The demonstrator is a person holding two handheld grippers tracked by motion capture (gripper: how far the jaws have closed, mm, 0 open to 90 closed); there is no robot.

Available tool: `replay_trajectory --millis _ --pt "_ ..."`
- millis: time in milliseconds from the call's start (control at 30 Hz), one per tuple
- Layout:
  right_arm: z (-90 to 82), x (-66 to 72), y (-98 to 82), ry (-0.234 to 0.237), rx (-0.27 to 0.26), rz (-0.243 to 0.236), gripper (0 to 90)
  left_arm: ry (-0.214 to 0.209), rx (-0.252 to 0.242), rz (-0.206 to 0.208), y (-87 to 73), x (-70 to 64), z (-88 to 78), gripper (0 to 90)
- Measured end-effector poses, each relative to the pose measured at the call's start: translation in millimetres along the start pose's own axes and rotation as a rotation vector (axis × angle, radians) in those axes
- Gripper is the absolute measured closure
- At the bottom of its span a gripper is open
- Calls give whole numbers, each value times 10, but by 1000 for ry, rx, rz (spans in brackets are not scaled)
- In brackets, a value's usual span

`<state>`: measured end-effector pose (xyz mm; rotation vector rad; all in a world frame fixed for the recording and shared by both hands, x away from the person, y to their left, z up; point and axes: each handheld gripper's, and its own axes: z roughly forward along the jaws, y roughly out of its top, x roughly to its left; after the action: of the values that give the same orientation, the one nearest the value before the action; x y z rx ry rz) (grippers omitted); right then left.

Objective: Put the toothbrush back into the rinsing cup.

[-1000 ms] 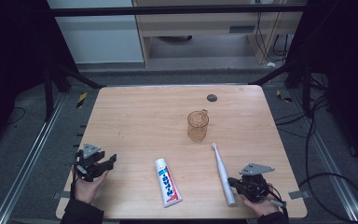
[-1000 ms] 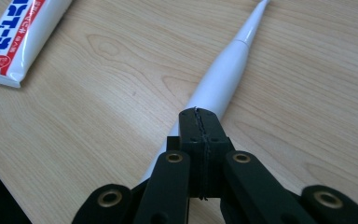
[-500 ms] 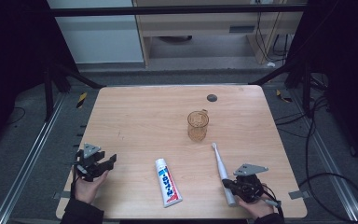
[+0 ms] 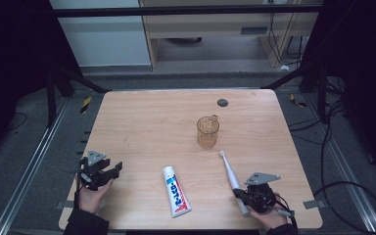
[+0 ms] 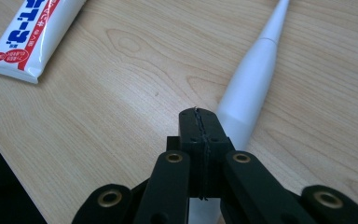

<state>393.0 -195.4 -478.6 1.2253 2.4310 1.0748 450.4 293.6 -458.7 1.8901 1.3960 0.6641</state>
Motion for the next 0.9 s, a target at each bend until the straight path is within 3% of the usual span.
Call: replay_trajectory --millis 467,733,800,900 --pt "-49 -12 20 -18 -14 1 900 -11 0 1 0 12 12 457" --pt "-178 -98 148 -93 -63 26 859 -7 -2 24 -4 2 40 434" --pt "-213 -120 223 -126 -66 34 846 -20 8 26 -1 4 60 405" --pt "-238 -128 269 -137 -68 50 836 -25 26 51 -12 -4 92 401"
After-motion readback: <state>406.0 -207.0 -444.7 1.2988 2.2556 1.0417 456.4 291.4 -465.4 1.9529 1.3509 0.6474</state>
